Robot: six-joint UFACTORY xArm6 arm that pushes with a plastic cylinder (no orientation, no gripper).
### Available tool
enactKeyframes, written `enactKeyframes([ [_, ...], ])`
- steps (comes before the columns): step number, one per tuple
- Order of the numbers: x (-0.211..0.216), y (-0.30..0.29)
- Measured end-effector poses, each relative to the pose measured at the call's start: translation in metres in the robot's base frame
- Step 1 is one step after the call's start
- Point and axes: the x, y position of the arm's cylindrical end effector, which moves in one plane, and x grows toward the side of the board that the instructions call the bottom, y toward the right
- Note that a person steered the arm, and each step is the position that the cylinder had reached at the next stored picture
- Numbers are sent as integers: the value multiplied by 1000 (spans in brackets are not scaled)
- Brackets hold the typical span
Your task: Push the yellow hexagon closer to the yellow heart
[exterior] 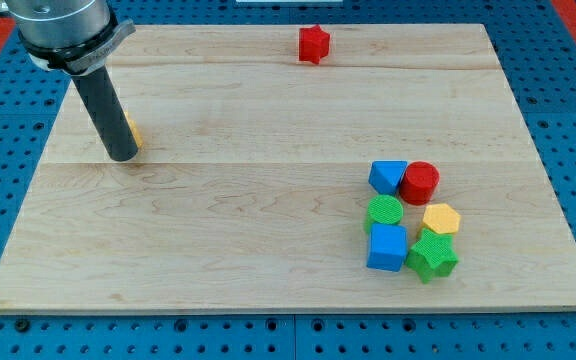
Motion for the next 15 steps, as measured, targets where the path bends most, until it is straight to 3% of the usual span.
enactKeyframes([
  [2, -35, 98],
  [4, -37, 198],
  [5, -40, 275],
  [8, 25, 409],
  [10, 110, 411],
  [13, 124, 349],
  [14, 115, 310],
  [15, 100, 308],
])
